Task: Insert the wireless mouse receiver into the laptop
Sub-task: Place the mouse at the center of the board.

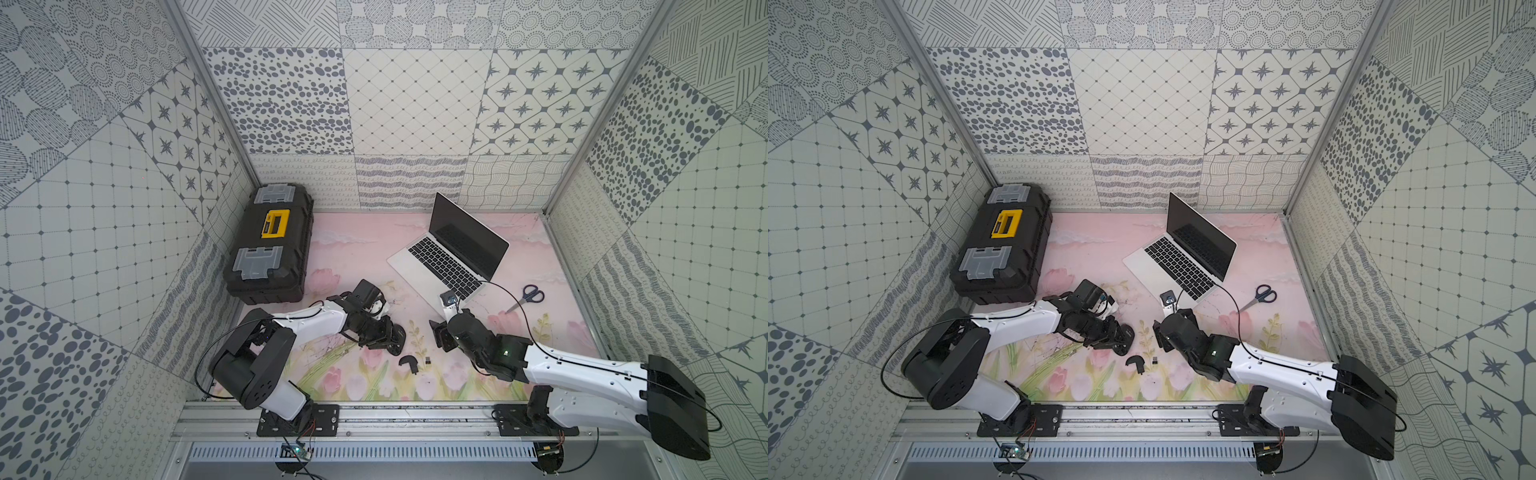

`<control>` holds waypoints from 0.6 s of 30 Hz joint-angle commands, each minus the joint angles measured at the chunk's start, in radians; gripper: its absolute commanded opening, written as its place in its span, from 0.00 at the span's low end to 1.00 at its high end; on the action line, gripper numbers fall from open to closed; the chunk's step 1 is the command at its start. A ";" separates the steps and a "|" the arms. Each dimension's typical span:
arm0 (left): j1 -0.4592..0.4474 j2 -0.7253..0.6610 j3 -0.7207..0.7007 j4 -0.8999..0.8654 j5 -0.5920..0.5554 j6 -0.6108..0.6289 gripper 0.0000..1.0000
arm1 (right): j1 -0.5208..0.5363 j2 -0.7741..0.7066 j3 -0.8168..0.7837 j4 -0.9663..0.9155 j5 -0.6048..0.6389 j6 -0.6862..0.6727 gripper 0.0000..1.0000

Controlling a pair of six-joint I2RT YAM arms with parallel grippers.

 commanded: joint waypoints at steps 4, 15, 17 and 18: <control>0.011 -0.046 -0.027 -0.037 -0.119 0.021 0.69 | -0.267 -0.081 -0.056 0.003 -0.300 0.081 0.92; -0.041 -0.094 -0.028 0.260 -0.264 -0.013 0.84 | -0.842 0.044 -0.107 0.316 -0.701 0.110 0.97; -0.072 -0.060 -0.002 0.319 -0.274 -0.011 0.83 | -0.907 0.107 -0.116 0.424 -0.762 0.114 0.97; -0.089 -0.038 0.015 0.334 -0.282 -0.008 0.83 | -0.932 0.141 -0.120 0.501 -0.783 0.117 0.97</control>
